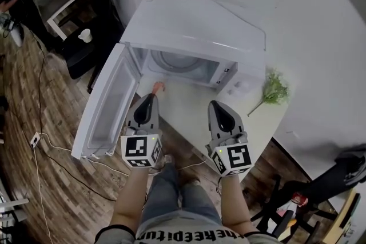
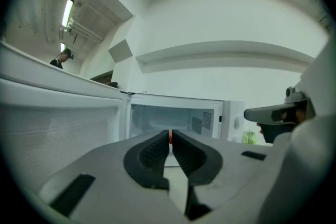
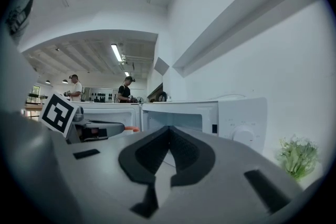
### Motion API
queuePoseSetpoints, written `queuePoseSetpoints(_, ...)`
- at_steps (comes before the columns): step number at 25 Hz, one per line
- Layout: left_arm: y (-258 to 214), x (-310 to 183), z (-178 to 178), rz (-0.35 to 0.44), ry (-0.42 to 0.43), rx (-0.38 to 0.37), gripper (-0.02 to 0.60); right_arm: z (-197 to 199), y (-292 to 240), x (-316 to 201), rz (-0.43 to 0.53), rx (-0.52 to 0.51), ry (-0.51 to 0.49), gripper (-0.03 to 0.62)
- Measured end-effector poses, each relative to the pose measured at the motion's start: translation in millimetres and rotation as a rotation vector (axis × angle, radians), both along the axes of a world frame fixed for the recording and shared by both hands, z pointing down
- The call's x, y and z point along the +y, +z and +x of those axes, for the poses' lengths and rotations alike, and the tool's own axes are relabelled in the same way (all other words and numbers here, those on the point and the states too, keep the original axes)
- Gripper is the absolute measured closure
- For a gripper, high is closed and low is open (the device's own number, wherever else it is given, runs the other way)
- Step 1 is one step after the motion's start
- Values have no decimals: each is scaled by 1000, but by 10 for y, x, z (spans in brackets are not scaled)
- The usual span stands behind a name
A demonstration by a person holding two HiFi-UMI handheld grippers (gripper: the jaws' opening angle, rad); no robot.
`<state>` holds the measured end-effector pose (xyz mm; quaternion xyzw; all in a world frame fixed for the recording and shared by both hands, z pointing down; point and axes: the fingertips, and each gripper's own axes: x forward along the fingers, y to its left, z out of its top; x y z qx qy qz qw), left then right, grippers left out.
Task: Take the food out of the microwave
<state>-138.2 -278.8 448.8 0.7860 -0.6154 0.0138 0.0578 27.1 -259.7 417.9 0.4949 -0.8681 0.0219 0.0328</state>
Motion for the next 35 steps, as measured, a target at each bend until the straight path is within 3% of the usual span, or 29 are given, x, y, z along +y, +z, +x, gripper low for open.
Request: queuePoseSetpoints(35,-1071,1392,-149,161,-96,31,560,160,-854,950,112,-2,-23,591)
